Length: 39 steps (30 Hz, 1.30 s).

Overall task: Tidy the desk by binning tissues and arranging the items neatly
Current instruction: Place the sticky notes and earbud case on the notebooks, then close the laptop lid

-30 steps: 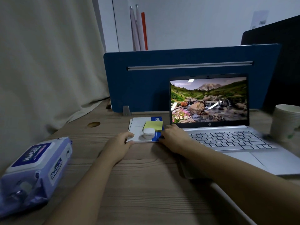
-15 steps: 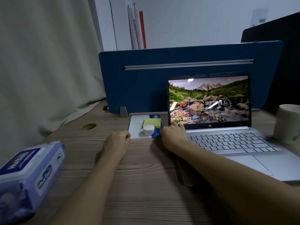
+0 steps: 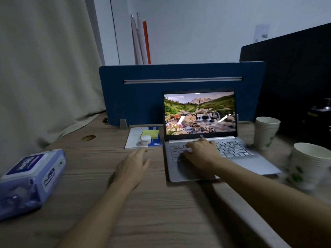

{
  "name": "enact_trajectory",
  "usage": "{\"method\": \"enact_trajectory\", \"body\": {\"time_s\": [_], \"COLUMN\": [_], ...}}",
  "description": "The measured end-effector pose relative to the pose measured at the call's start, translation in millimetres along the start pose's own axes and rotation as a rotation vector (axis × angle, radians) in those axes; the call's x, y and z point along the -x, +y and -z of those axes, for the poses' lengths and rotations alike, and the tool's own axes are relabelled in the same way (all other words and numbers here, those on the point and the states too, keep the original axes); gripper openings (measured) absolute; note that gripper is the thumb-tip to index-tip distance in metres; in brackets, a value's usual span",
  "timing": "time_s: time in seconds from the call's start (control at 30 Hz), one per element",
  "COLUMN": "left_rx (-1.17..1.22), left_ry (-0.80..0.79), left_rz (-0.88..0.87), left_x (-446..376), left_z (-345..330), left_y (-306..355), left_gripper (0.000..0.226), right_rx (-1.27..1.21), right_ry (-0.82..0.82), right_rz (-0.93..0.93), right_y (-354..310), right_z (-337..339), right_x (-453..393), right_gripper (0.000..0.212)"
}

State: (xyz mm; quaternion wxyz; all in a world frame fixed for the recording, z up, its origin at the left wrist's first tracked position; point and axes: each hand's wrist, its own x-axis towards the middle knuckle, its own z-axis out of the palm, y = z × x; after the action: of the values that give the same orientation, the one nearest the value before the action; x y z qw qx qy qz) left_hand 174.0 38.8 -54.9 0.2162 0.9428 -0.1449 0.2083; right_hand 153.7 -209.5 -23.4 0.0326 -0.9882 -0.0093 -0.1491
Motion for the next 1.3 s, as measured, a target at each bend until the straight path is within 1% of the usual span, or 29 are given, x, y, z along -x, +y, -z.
{"method": "enact_trajectory", "body": {"time_s": [0.07, 0.17, 0.23, 0.3, 0.37, 0.47, 0.5, 0.57, 0.73, 0.83, 0.9, 1.0, 1.2, 1.3], "left_rx": [0.082, 0.24, 0.281, 0.294, 0.314, 0.237, 0.2, 0.192, 0.243, 0.259, 0.325, 0.415, 0.373, 0.345], "left_ry": [-0.033, -0.104, -0.154, -0.2, -0.275, -0.421, -0.436, -0.428, -0.352, -0.37, -0.386, -0.333, -0.228, -0.202], "left_rz": [-0.009, 0.024, 0.013, 0.005, 0.007, -0.081, -0.113, -0.141, -0.143, -0.157, -0.161, -0.142, -0.211, -0.231], "left_x": [13, 24, 25, 23, 20, 17, 16, 13, 0, -9, -16, -29, -57, -68], "left_z": [-4, -9, -13, -17, -21, -28, -30, -34, -34, -34, -36, -40, -48, -55], "left_y": [22, 44, 52, 56, 60, 73, 76, 77, 64, 55, 48, 38, 32, 27], "left_gripper": [0.044, 0.047, 0.049, 0.055, 0.071, 0.107, 0.115, 0.12, 0.116, 0.113, 0.102, 0.087, 0.079, 0.076], "right_rx": [0.009, 0.001, -0.006, -0.004, -0.001, -0.007, -0.012, -0.025, -0.045, -0.04, -0.025, 0.006, 0.047, 0.046], "right_ry": [-0.016, -0.015, -0.011, -0.015, -0.029, -0.062, -0.069, -0.076, -0.058, -0.059, -0.048, -0.014, 0.059, 0.1], "right_rz": [-0.02, -0.04, -0.062, -0.087, -0.118, -0.166, -0.179, -0.196, -0.21, -0.223, -0.226, -0.209, -0.154, -0.133], "right_y": [14, 33, 46, 58, 71, 90, 95, 104, 116, 119, 122, 128, 134, 134], "right_z": [8, 21, 29, 36, 41, 43, 43, 40, 31, 26, 24, 30, 58, 69], "right_x": [14, 33, 44, 53, 60, 66, 67, 67, 61, 53, 44, 25, -34, -64], "right_gripper": [0.039, 0.043, 0.046, 0.046, 0.046, 0.05, 0.051, 0.053, 0.052, 0.05, 0.051, 0.053, 0.06, 0.059]}}
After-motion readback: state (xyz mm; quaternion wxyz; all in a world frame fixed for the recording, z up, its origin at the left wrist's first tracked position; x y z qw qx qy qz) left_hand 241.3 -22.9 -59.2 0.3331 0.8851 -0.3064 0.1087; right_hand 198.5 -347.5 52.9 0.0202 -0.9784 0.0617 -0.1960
